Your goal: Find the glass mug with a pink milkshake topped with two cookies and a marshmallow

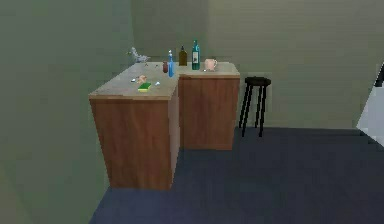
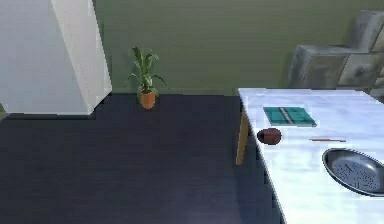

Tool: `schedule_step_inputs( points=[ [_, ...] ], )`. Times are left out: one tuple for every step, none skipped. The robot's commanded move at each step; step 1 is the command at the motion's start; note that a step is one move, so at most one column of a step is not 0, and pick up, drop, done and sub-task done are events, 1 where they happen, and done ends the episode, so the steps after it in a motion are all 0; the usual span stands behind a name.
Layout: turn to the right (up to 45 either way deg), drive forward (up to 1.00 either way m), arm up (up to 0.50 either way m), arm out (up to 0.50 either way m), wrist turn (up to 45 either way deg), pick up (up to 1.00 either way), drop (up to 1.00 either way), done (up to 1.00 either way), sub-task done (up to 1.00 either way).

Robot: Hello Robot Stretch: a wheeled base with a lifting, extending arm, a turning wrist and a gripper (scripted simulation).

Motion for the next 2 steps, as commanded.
schedule_step_inputs(
  points=[
    [3.0, 0.0, 0.0, 0.0, 0.0, 0.0, 0.0, 0.0, 0.0],
    [0.0, 0.05, 0.0, 0.0, 0.0, 0.0, 0.0, 0.0, 0.0]
  ],
)
